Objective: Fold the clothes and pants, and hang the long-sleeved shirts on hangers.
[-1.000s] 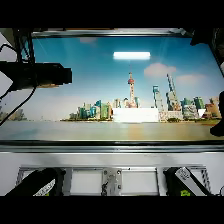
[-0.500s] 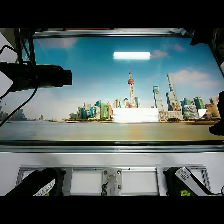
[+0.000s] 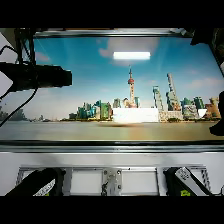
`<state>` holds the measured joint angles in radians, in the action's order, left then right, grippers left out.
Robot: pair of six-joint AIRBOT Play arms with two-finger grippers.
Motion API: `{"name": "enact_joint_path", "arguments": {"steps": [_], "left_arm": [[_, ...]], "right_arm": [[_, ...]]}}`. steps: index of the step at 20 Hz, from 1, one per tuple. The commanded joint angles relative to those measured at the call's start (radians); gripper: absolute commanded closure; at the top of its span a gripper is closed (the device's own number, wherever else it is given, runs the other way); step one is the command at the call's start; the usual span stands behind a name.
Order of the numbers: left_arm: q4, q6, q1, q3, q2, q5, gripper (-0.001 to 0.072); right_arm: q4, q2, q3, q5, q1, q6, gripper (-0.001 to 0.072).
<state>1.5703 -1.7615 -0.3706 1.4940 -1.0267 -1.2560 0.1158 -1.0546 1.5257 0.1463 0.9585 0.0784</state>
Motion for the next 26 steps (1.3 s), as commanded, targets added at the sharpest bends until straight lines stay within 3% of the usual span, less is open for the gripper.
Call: {"name": "enact_joint_path", "arguments": {"steps": [1, 10, 11, 13, 19, 22, 26], "left_arm": [[0.0, 0.0, 0.0, 0.0, -0.001, -0.001, 0.069], [0.001, 0.001, 0.0, 0.0, -0.001, 0.0, 0.069], [0.001, 0.003, 0.0, 0.0, -0.001, 0.001, 0.0691], [0.001, 0.012, 0.0, 0.0, -0.001, 0.001, 0.069], [0.001, 0.019, 0.0, 0.0, -0.001, 0.003, 0.069], [0.0, 0.018, 0.0, 0.0, -0.001, 0.003, 0.069], [0.0, 0.018, 0.0, 0.0, -0.001, 0.003, 0.069]], "right_arm": [[0.0, 0.0, 0.0, 0.011, 0.0, 0.0, 0.0688], [0.0, 0.023, 0.0, -0.061, 0.0, 0.001, 0.0667], [0.0, 0.03, 0.0, -0.061, 0.0, 0.001, 0.059], [0.0, 0.037, -0.001, -0.061, 0.0, 0.001, 0.0258], [0.0, 0.096, -0.002, -0.097, 0.0, 0.0, 0.0234], [0.0, 0.133, -0.002, -0.343, 0.0, -0.019, 0.0234], [-0.001, 0.109, -0.002, -0.973, -0.004, -0.27, 0.0235]]}}
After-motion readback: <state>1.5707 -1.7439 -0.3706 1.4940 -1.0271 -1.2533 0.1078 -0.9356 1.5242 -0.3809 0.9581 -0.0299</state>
